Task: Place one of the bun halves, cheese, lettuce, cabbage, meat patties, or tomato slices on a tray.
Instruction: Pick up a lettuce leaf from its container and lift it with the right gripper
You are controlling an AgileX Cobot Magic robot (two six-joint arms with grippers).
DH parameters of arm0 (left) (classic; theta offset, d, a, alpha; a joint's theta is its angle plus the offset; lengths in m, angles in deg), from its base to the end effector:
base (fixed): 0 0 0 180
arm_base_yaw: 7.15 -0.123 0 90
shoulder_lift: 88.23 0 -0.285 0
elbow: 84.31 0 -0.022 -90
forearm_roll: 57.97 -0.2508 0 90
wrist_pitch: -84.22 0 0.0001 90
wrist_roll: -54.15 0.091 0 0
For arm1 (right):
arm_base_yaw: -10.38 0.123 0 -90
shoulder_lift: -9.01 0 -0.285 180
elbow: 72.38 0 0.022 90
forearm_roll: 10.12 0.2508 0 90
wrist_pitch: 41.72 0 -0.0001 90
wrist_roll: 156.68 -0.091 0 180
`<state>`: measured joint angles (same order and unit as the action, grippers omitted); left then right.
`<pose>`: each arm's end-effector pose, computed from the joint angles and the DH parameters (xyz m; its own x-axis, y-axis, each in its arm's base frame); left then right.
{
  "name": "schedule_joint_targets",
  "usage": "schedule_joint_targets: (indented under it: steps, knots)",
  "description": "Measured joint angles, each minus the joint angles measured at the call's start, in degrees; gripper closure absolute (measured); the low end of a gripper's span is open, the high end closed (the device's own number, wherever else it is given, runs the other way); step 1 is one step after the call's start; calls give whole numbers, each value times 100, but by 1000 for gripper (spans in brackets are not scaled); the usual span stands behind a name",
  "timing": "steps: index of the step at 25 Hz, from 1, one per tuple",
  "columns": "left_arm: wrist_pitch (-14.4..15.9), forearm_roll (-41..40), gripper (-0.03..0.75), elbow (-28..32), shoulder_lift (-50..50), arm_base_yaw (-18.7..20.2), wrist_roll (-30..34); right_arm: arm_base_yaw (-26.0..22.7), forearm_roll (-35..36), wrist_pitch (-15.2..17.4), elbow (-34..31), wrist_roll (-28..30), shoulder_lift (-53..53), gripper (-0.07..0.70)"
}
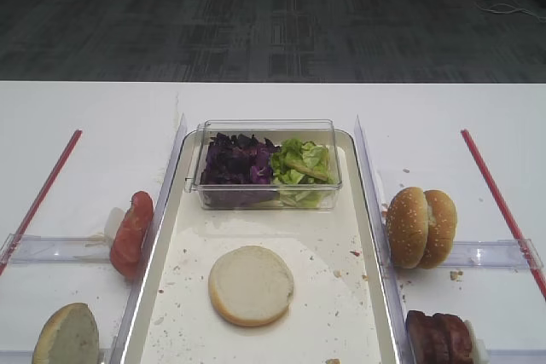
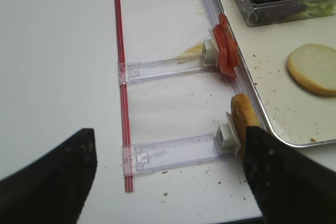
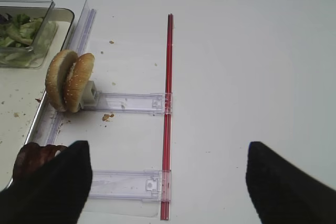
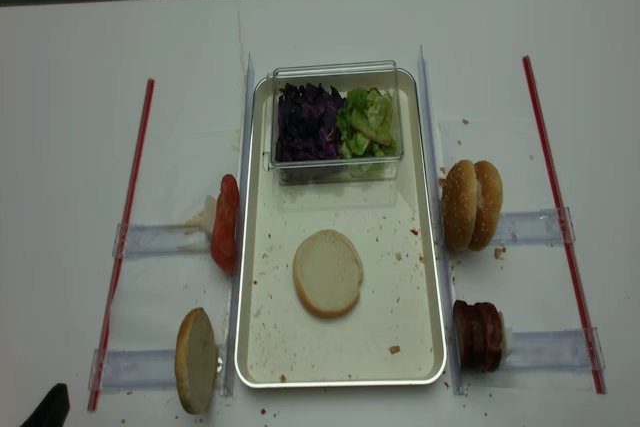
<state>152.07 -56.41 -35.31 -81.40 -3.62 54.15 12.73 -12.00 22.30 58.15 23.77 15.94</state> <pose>-0.0123 -0.0015 0.2654 -0.5542 0.0239 -0.8320 0.0768 0.9968 -0.0225 -0.0077 -0.0030 0.2684 -0.5053 -0.0430 -0.8619 -0.0268 0.9991 -0.0341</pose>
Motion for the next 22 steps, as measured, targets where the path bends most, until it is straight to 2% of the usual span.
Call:
schedule_joint_targets:
  steps: [15, 18, 22]
  knots:
    - [0, 0, 151, 0, 0, 0, 0, 0, 0, -13, 24, 10, 162, 2]
    - [0, 0, 152, 0, 0, 0, 0, 0, 0, -125, 112, 10, 538, 2]
    - [0, 0, 151, 0, 0, 0, 0, 0, 11, -544, 369, 10, 1183, 2]
